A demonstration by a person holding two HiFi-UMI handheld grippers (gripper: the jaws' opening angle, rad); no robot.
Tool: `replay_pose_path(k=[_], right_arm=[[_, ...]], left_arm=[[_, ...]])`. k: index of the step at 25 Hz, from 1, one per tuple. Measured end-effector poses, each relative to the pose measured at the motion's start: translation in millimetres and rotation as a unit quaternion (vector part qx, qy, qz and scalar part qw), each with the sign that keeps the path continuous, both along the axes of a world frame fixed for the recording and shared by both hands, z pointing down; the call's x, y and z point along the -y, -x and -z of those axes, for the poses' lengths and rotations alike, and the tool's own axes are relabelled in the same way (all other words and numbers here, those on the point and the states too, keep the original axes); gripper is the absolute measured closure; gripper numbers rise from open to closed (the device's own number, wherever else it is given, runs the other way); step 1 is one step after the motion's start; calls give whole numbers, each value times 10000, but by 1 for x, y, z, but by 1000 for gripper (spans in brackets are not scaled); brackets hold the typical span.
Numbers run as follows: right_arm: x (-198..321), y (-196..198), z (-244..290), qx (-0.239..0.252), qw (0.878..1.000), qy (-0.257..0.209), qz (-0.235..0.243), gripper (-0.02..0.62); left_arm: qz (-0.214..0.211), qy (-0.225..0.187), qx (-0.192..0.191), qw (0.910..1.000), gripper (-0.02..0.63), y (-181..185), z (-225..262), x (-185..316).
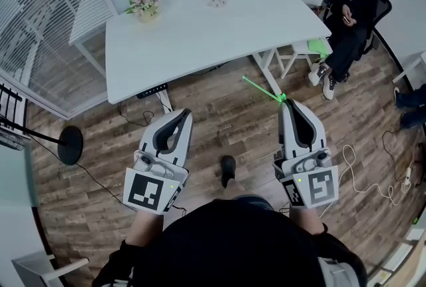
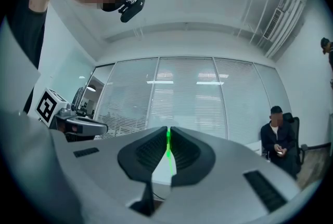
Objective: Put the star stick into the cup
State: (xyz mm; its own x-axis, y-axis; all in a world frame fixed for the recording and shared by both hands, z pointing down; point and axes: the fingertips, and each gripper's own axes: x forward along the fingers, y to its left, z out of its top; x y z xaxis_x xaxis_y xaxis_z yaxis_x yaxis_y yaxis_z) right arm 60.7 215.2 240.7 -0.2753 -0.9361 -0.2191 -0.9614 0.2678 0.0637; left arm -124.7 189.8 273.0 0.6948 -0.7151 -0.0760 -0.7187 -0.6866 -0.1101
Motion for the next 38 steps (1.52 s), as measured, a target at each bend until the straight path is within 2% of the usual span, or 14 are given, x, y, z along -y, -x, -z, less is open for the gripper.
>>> replay_pose_path(k=[14, 28, 38], right_arm=[[80, -15, 11, 41, 9999, -77, 63, 574], [164, -48, 6, 104, 9998, -19, 167, 574], [200, -50, 2, 144, 9995, 40, 278, 574]], left_arm=[[96, -25, 71, 9999, 592, -13, 11, 77], [207, 62, 93, 9997, 592, -45, 6, 157], [341, 120, 94, 9993, 592, -46, 3, 186]])
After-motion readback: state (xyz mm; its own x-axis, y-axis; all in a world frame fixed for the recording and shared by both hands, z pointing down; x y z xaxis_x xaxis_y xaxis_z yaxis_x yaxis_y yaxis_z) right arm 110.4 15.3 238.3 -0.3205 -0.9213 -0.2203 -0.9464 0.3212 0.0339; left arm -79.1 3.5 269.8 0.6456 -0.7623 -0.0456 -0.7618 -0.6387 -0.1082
